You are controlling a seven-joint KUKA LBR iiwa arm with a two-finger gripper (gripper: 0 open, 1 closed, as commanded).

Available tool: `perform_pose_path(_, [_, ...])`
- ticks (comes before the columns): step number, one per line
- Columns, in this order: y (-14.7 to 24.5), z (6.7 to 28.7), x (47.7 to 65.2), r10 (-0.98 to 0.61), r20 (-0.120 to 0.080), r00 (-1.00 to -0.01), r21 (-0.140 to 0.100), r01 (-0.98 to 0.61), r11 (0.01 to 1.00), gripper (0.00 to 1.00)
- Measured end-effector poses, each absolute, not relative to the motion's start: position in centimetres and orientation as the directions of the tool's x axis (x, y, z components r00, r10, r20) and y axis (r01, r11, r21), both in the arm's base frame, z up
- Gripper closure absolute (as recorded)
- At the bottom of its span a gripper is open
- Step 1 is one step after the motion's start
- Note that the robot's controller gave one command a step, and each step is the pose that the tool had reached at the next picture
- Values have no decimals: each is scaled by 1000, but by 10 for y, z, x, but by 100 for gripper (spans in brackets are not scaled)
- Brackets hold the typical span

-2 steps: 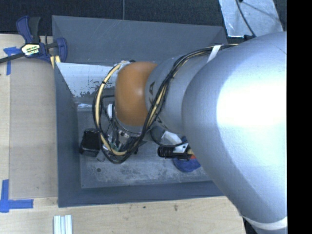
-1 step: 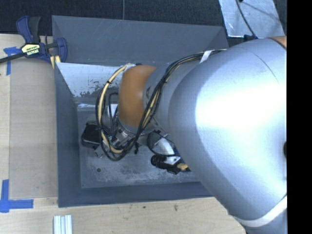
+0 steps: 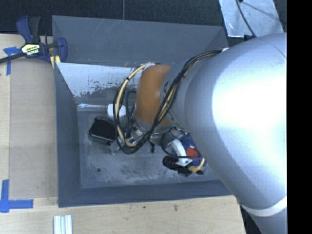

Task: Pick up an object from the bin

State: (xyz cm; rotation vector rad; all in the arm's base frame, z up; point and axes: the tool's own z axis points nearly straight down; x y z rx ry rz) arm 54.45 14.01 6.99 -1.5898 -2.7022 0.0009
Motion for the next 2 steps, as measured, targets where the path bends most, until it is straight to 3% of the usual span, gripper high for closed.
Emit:
perform_pose_path(1, [140, 69, 544, 874, 5, -487, -7, 873, 487, 100])
perform_pose_path(2, [140, 144, 544, 871, 1, -491, 2, 871, 491, 100])
